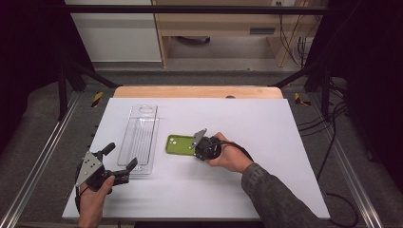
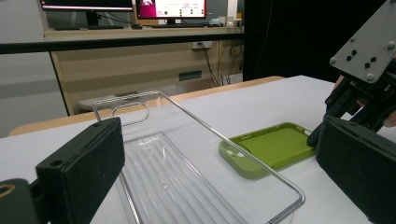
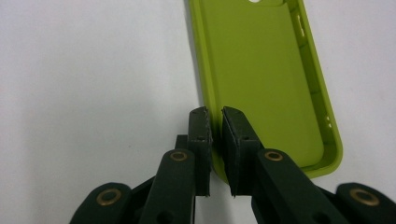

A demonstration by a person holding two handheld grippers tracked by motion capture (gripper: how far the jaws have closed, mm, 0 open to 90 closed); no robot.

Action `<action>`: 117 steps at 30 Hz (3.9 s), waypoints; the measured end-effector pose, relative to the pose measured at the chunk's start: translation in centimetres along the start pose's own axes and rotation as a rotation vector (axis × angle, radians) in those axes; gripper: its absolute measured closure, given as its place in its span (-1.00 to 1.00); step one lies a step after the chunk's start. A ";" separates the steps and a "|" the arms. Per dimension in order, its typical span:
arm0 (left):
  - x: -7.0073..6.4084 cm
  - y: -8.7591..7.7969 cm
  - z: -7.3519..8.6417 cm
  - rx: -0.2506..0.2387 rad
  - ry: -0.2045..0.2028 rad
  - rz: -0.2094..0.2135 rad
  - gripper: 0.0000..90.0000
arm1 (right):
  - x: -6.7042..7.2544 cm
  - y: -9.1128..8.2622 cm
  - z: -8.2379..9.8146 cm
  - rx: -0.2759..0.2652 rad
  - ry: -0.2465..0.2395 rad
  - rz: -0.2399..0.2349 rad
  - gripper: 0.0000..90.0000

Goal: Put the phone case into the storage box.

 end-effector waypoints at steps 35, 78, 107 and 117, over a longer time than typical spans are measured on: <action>0.2 -0.2 -0.1 -0.005 -0.002 -0.011 -0.98 | 0.6 -0.9 -0.1 -0.029 -0.077 0.060 0.96; -2.5 4.4 -6.8 0.225 0.003 0.033 -0.94 | 3.2 -6.0 0.5 -0.185 -0.063 0.238 0.95; -4.0 8.2 -11.5 0.323 0.014 0.006 -0.89 | 3.5 -7.1 0.3 -0.262 -0.060 0.271 0.95; -4.4 8.9 -12.1 0.340 0.023 0.016 -0.89 | 3.5 -7.4 0.3 -0.270 -0.062 0.282 0.95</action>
Point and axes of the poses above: each handheld gripper's, and its own axes: y roughly forward along the jaws, z roughly out of its underside, x roughly to its left, the point moved 3 cm from there along y, roughly forward along the jaws, and after that the axes turned 6 degrees about x, right-handed, at the moved point
